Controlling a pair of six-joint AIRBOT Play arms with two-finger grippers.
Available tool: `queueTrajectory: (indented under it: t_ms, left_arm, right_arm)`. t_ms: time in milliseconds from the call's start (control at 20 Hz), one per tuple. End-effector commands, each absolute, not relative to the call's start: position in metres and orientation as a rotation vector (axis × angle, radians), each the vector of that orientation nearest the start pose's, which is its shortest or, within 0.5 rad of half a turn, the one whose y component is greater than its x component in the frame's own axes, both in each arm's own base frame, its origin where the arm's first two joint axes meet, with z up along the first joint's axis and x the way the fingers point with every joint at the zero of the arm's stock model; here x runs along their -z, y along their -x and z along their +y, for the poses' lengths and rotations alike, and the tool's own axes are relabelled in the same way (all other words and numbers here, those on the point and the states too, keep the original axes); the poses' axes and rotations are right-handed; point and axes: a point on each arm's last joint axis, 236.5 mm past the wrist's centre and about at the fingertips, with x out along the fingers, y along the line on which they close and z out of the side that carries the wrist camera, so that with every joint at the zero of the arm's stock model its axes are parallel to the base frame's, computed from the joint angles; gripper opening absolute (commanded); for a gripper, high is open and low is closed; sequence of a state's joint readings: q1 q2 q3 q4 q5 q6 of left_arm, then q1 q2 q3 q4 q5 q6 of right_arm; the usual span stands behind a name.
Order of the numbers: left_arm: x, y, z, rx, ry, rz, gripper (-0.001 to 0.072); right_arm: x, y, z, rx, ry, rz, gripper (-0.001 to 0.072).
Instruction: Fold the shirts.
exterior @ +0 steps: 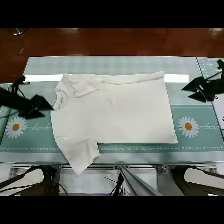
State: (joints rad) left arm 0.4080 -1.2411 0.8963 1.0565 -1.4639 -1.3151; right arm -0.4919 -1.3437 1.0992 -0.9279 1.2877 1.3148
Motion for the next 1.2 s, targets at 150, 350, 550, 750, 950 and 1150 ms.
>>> queueTrajectory:
  t_ms: [150, 350, 550, 750, 950, 1150]
  left_arm:
    - [0.070, -0.195, -0.020, 0.147, 0.771, 1.621, 0.0705]
    - [0.085, -0.182, -0.028, 0.128, 0.803, 1.649, 0.0704]
    - [0.091, -0.191, -0.039, 0.135, 0.870, 1.590, 0.0703]
    - [0.097, -0.209, -0.072, 0.234, 1.014, 1.418, 0.0702]
    - [0.099, -0.205, -0.074, 0.279, 0.966, 1.409, 0.0027]
    - [0.095, -0.209, -0.072, 0.287, 0.959, 1.401, 0.0027]
  right_arm:
    - [0.005, -0.298, 0.006, -0.149, -0.780, 1.094, 0.0622]
    - [0.004, -0.279, 0.025, -0.195, -0.797, 1.096, 0.0622]
    - [0.001, -0.278, 0.029, -0.210, -0.815, 1.092, 0.0622]
    - [-0.005, -0.282, 0.033, -0.217, -0.855, 1.074, 0.0622]
    - [-0.001, -0.282, -0.001, -0.100, -0.831, 1.069, 0.0622]
    - [0.046, -0.210, -0.066, 0.230, -0.749, 1.322, 0.0622]
